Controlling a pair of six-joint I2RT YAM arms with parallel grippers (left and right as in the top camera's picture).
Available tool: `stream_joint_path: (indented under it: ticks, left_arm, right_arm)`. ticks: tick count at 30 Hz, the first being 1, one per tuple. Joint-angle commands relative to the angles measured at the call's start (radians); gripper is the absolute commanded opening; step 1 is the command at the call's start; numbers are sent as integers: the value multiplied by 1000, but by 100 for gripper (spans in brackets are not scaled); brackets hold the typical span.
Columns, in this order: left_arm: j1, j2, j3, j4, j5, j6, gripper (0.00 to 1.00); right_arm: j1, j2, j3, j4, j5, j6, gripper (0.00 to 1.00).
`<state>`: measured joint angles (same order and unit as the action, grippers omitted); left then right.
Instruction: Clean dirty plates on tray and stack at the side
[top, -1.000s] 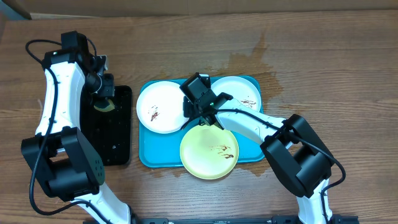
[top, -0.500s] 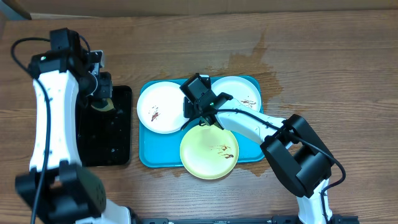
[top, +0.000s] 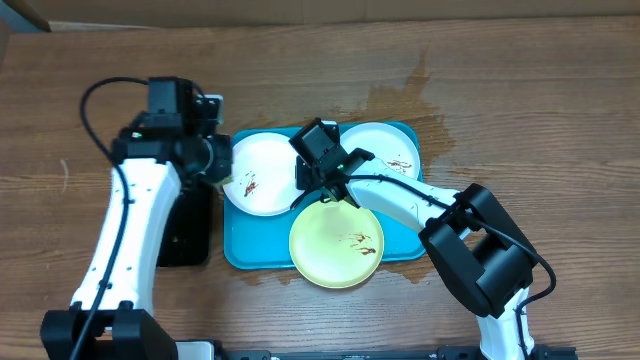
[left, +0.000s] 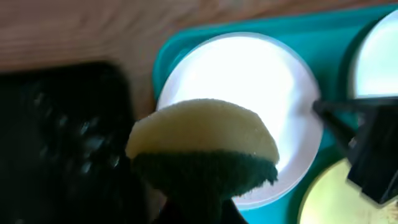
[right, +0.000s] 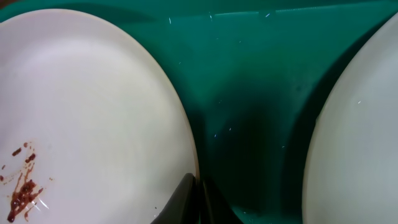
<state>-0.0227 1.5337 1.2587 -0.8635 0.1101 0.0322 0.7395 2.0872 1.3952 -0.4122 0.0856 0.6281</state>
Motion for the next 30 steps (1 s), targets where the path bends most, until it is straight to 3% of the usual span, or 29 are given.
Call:
stream_joint_path:
  ticks: [1, 14, 22, 30]
  left_arm:
    - [-74, 29, -61, 116, 17, 80, 4]
    - [-113, 311, -64, 323, -111, 348, 4]
    - [-109, 406, -64, 368, -143, 381, 4]
    - [-107, 499, -65, 270, -127, 380, 4]
  right_arm:
    - [2, 3, 24, -1, 7, 0, 5]
    - [2, 3, 24, -5, 7, 0, 5]
    - [2, 3, 24, -6, 7, 0, 5]
    - [0, 3, 24, -9, 7, 0, 4]
